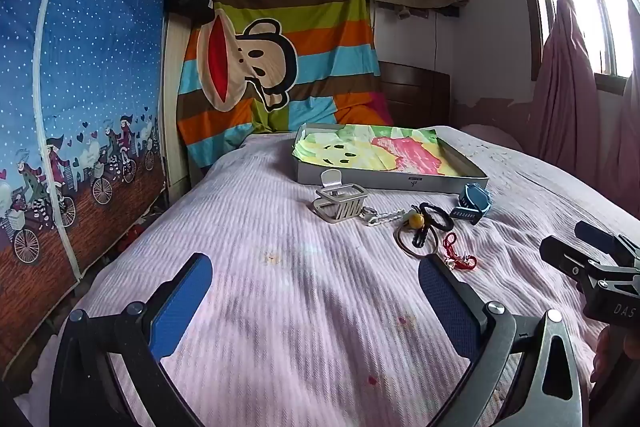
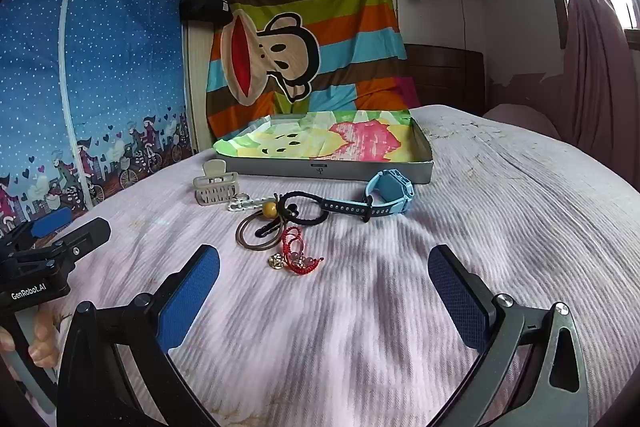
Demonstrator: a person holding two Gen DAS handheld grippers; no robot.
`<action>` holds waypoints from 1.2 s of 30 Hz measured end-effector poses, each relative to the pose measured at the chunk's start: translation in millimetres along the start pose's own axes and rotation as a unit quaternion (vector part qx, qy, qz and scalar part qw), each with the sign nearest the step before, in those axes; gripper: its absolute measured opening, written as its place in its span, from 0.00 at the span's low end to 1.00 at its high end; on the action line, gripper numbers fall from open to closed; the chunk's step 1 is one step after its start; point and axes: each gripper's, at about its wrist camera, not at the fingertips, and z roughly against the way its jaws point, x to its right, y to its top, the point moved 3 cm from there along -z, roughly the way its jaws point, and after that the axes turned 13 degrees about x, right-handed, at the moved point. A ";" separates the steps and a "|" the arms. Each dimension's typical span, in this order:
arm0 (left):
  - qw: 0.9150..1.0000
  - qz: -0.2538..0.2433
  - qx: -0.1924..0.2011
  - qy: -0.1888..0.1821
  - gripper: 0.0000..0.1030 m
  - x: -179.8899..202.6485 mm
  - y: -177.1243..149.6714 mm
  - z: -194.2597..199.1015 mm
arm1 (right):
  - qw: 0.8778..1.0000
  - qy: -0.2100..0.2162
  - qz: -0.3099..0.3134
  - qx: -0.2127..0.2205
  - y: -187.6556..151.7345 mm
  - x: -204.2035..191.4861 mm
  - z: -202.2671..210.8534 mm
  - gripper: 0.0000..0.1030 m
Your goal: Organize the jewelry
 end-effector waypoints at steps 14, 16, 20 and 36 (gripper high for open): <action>1.000 -0.002 0.001 0.002 1.00 0.0 0.2 -0.2 | 1.000 -0.001 0.000 -0.001 0.1 -0.2 -0.8 0.99; 1.000 -0.003 0.001 0.001 1.00 0.1 0.2 -0.3 | 1.000 -0.001 0.000 -0.001 0.0 0.6 -0.8 0.99; 1.000 -0.003 0.001 0.001 1.00 0.1 0.3 -0.3 | 1.000 0.000 -0.001 -0.001 -0.1 1.0 -1.1 0.99; 1.000 -0.002 0.001 0.000 1.00 0.1 0.4 -0.1 | 1.000 0.000 -0.002 0.000 0.4 1.2 0.0 0.99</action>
